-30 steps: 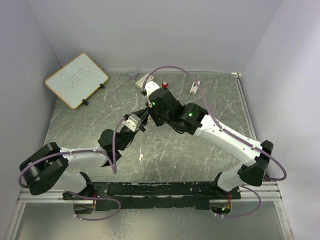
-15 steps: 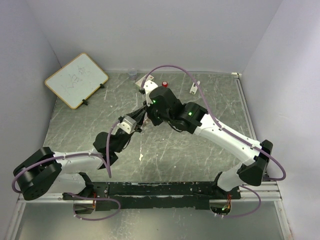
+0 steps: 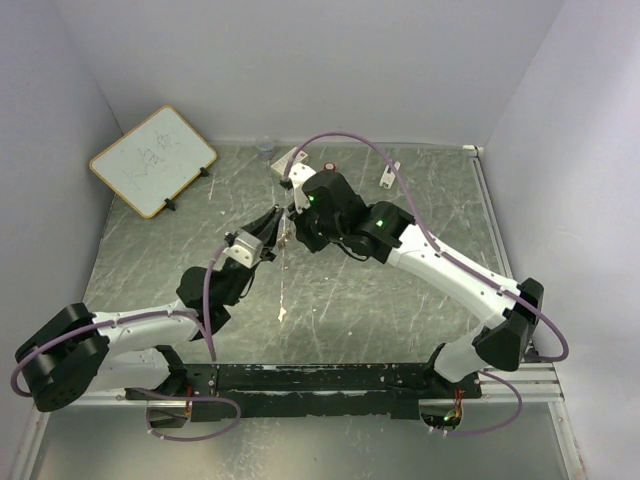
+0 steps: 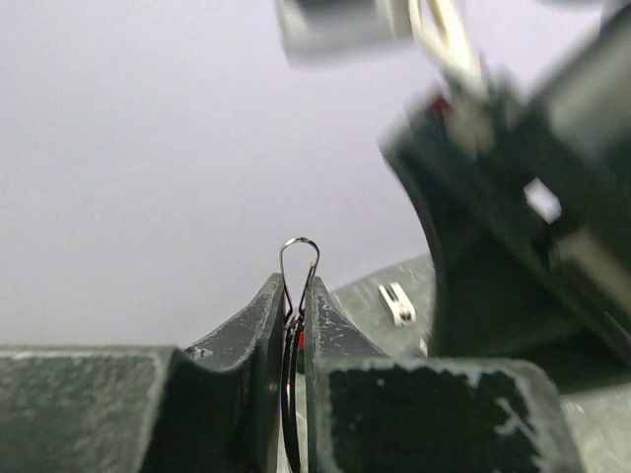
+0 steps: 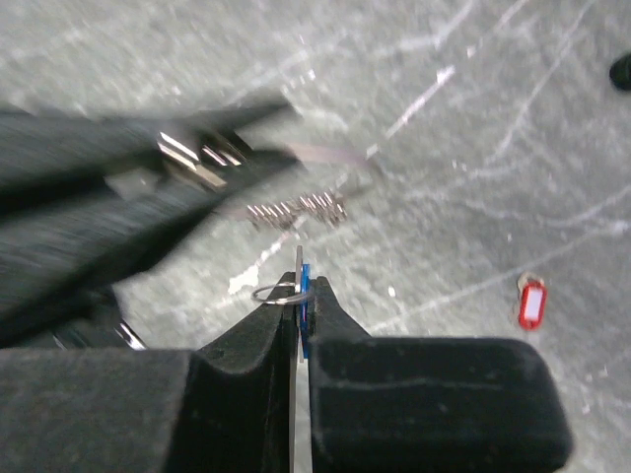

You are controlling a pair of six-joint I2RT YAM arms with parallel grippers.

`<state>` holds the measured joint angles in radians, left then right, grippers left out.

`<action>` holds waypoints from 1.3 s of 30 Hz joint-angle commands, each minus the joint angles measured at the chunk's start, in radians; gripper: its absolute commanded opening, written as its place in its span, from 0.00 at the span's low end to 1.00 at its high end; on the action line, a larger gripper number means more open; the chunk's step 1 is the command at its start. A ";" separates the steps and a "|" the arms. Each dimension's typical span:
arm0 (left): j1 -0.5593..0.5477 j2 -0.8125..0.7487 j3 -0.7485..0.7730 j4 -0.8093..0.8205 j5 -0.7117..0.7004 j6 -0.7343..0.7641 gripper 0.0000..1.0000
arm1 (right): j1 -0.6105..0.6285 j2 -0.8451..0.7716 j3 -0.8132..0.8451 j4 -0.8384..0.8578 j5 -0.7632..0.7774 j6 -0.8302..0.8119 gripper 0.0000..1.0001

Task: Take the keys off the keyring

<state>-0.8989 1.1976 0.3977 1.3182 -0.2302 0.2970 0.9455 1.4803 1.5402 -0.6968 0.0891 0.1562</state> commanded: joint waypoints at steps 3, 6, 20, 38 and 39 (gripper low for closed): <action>0.009 -0.063 0.023 0.119 -0.065 0.048 0.07 | -0.028 0.061 -0.016 -0.164 0.001 -0.024 0.00; 0.008 -0.064 0.017 0.120 -0.073 0.053 0.07 | -0.030 0.067 -0.016 -0.173 0.028 -0.022 0.00; 0.009 -0.103 -0.052 -0.184 -0.095 -0.102 0.07 | -0.091 -0.031 -0.132 0.034 0.360 0.044 0.00; 0.101 0.174 0.146 -0.593 0.134 -0.434 0.07 | -0.398 0.173 -0.318 0.515 0.064 0.067 0.00; 0.130 0.189 0.143 -0.576 0.178 -0.452 0.07 | -0.409 0.190 -0.323 0.529 0.033 0.066 0.00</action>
<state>-0.8425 1.3464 0.5022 0.7334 -0.1951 -0.0570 0.5888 1.6123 1.2278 -0.2859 0.2497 0.2134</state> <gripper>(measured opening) 0.184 0.023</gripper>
